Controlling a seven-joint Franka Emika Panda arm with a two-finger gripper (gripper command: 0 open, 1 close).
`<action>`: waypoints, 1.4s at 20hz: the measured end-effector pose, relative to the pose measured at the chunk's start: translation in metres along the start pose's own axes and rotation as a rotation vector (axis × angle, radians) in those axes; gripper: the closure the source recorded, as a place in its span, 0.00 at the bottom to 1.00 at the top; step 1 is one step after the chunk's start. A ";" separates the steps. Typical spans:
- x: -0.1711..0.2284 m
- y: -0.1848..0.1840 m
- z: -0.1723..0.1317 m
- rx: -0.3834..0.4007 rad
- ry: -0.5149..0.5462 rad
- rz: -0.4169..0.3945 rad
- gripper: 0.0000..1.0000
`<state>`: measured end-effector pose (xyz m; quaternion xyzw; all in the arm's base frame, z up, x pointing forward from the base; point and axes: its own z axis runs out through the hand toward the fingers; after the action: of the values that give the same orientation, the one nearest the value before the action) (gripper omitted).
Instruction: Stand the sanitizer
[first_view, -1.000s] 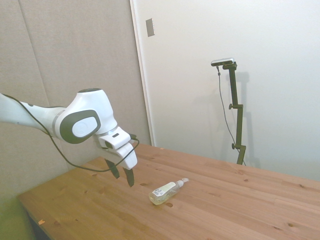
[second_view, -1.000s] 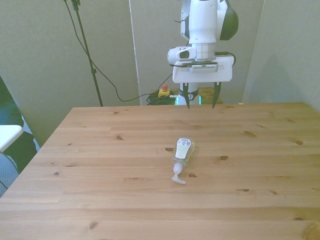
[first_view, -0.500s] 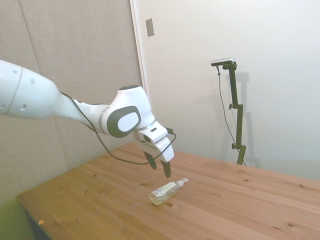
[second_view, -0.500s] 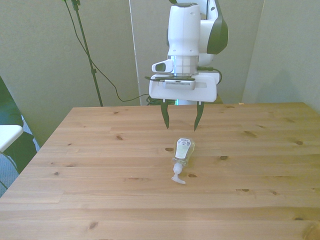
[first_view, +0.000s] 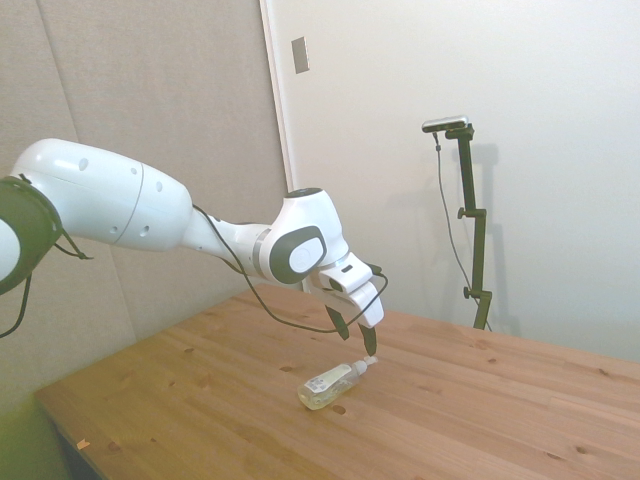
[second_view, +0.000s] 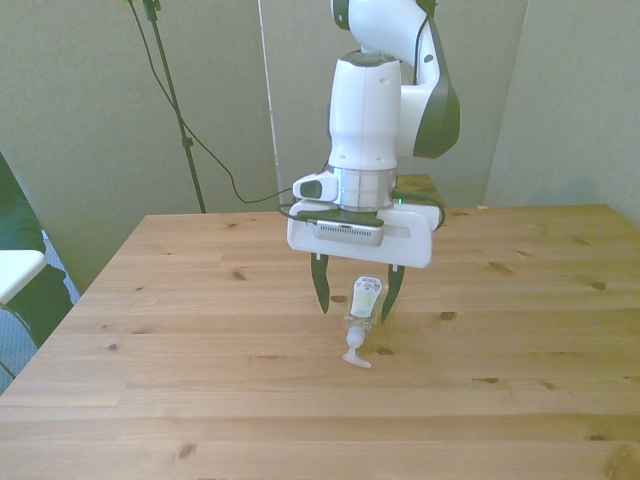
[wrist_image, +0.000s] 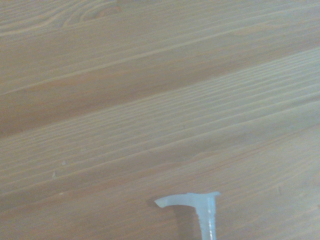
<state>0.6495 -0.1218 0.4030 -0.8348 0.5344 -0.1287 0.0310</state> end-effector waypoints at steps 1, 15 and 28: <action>-0.001 -0.003 0.007 -0.007 -0.003 -0.002 0.00; 0.001 -0.007 0.055 -0.065 -0.018 0.002 1.00; 0.002 -0.005 0.055 -0.067 -0.040 0.023 1.00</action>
<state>0.6683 -0.1268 0.3508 -0.8315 0.5473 -0.0936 0.0153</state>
